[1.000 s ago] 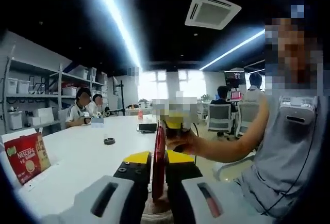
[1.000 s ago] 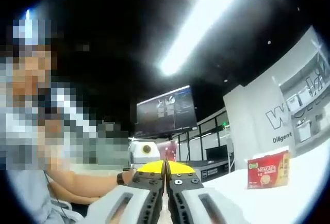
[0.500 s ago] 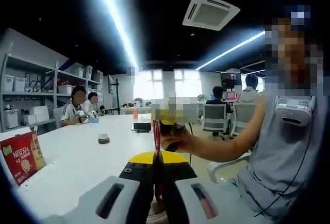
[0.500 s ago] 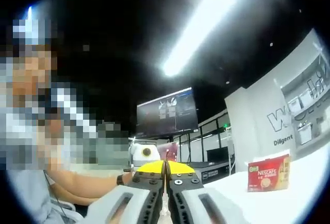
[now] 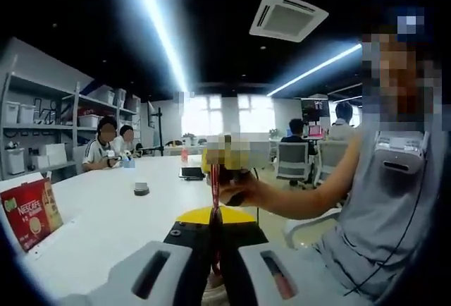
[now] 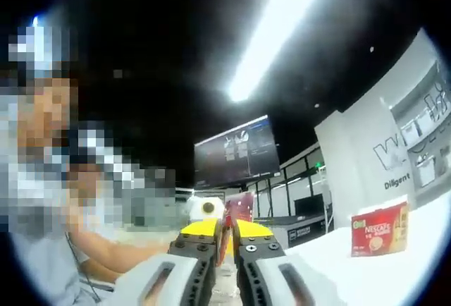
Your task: Tear open the coffee pouch, take out the coffee, and pour the coffee from the pouch into the cup
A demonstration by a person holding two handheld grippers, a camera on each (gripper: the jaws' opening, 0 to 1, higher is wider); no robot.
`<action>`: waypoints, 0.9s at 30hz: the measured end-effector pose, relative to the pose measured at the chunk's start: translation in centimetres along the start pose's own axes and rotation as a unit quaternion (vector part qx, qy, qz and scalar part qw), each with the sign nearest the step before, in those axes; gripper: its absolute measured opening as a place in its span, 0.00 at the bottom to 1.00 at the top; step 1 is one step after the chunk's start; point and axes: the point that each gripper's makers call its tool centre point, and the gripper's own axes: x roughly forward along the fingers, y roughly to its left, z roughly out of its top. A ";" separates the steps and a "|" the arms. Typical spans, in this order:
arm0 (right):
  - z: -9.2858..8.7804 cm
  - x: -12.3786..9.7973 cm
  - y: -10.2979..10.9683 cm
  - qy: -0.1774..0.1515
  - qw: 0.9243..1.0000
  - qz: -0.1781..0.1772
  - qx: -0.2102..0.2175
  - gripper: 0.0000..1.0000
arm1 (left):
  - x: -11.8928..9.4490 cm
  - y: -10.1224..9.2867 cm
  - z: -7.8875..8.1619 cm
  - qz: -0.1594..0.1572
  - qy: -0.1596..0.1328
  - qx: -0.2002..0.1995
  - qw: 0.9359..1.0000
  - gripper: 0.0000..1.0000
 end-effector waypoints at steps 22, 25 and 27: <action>-1.4 1.4 0.4 0.026 1.000 -0.003 -0.017 0.02 | 0.0 -0.1 -0.4 0.001 0.011 -0.001 1.000 0.04; -1.2 1.4 0.5 0.015 1.000 0.004 -0.010 0.04 | 0.0 0.1 -0.2 0.000 0.009 -0.002 1.000 0.04; -2.1 1.8 0.7 0.036 0.999 0.007 -0.016 0.05 | 0.2 0.1 -0.1 -0.002 0.009 -0.003 1.000 0.04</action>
